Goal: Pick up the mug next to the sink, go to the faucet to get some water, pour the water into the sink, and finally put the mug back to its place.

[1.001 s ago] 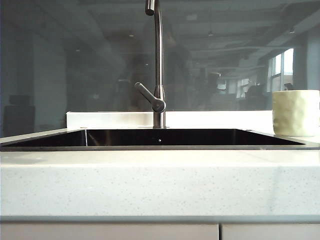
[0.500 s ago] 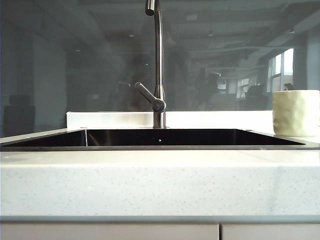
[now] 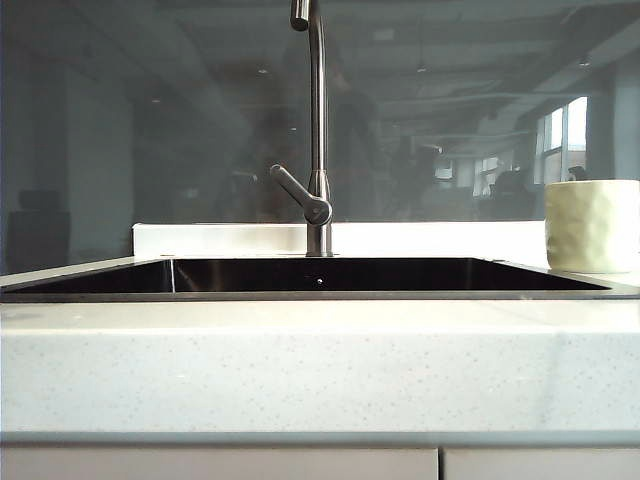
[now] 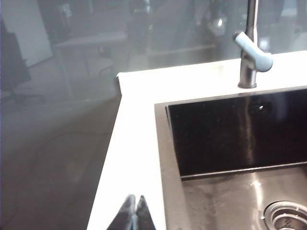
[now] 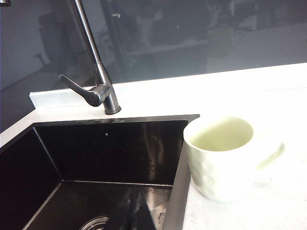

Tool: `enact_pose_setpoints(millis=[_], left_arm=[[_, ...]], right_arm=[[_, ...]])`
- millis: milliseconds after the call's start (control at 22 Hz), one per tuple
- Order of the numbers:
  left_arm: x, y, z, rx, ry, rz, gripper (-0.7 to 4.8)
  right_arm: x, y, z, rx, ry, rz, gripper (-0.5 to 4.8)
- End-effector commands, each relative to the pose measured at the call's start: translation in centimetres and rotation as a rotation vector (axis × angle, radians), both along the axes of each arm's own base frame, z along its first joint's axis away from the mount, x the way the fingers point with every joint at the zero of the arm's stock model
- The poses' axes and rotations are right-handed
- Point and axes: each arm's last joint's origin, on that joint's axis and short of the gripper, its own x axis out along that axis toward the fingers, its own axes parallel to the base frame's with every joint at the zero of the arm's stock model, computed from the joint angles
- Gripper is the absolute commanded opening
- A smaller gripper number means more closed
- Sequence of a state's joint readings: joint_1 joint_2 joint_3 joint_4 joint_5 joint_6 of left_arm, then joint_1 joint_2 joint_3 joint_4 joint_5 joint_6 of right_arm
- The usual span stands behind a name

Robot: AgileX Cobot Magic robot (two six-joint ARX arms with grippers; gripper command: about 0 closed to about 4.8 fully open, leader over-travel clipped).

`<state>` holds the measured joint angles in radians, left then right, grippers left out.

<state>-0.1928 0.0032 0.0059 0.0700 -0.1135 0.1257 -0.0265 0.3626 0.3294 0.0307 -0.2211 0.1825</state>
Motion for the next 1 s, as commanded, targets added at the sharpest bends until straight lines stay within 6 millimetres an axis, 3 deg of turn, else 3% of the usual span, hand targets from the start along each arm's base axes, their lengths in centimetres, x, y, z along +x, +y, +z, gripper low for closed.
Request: enact_pose_setpoints(millis=[45,455,1001], left_arm=[[0.0,0.1,-0.1,-0.026,0.022,-0.033,-0.04],[0.1,0.6,-0.5,-0.093,0.070,-0.009,-0.04],[0.1,1.2,0.5,-0.120,-0.036,0.060,-0.04]], right_arm=[[-0.1,0.0,0.4,-0.003,-0.025,0.002,-0.08],[-0.1,0.0,0.4,-0.003,-0.025,0.002,-0.08],[-0.1,0.0,0.4,-0.003,-0.025,0.002,-0.08]])
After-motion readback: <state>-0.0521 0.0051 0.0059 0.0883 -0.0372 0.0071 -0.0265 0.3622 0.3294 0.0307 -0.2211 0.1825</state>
